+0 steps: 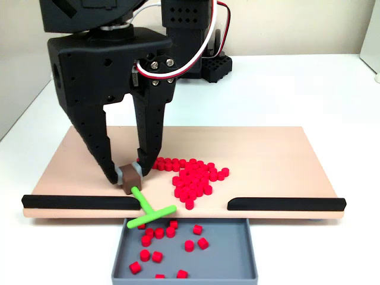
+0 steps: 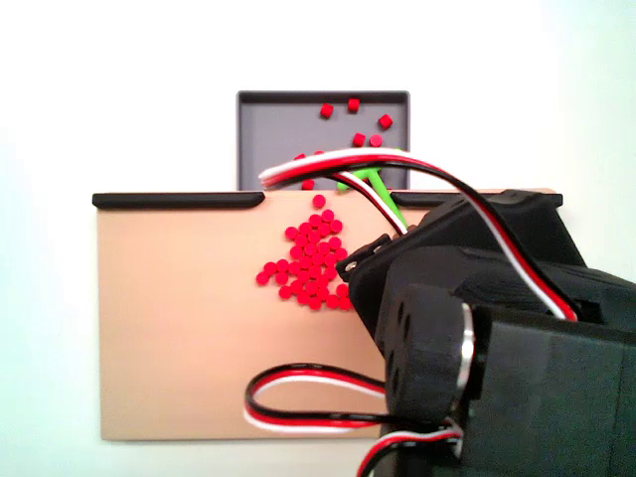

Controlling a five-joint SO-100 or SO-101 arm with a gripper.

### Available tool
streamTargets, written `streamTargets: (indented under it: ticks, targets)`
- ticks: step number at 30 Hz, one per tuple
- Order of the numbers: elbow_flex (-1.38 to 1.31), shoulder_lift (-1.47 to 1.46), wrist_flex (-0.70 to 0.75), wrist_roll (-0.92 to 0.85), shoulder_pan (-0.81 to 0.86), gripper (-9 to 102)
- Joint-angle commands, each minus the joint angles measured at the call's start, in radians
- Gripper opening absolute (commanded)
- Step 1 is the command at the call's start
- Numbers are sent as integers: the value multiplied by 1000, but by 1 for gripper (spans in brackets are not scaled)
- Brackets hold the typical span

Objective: Push granules from right to the grey container

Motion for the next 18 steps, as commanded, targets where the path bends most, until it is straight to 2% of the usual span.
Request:
streamTargets:
  ticks: [1,7,18]
  targets:
    - [-37,129,11,78,-20,0]
    - [17,314,117,255,-66,0]
    - [657,861,115,574,-106,0]
